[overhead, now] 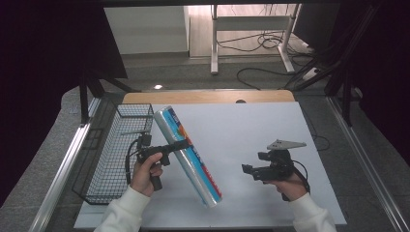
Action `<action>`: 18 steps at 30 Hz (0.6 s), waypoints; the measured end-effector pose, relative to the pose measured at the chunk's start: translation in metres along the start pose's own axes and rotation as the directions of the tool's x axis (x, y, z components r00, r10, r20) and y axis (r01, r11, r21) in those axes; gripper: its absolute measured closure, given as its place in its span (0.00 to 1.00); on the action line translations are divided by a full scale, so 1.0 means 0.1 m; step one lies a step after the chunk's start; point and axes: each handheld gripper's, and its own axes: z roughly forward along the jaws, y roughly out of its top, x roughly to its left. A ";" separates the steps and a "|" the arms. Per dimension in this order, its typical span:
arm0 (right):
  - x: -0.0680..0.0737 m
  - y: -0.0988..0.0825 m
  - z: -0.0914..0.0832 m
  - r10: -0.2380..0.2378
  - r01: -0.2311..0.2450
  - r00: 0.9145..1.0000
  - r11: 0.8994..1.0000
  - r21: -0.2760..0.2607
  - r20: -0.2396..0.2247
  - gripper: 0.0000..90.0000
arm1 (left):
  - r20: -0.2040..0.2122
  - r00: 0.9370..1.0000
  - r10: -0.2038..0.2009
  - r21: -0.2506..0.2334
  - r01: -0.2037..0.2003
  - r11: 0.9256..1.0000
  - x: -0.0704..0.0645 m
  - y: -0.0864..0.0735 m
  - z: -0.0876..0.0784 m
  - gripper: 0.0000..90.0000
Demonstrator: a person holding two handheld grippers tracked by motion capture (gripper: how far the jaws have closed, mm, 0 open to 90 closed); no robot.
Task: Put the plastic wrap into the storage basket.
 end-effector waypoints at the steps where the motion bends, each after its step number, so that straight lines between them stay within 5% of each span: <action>1: -0.02 -0.01 0.00 0.005 -0.005 1.000 1.000 0.002 0.009 0.16 | -0.008 1.000 0.006 -0.001 -0.006 1.000 -0.03 0.03 -0.05 0.36; 10: -0.08 -0.04 -0.01 0.017 -0.017 1.000 1.000 0.006 0.024 0.16 | -0.054 0.997 0.051 -0.012 -0.052 0.999 -0.16 0.17 -0.30 0.36; 18: -0.10 -0.05 0.00 0.022 -0.023 0.999 1.000 0.009 0.031 0.16 | -0.123 0.988 0.094 -0.030 -0.098 0.995 -0.25 0.33 -0.52 0.36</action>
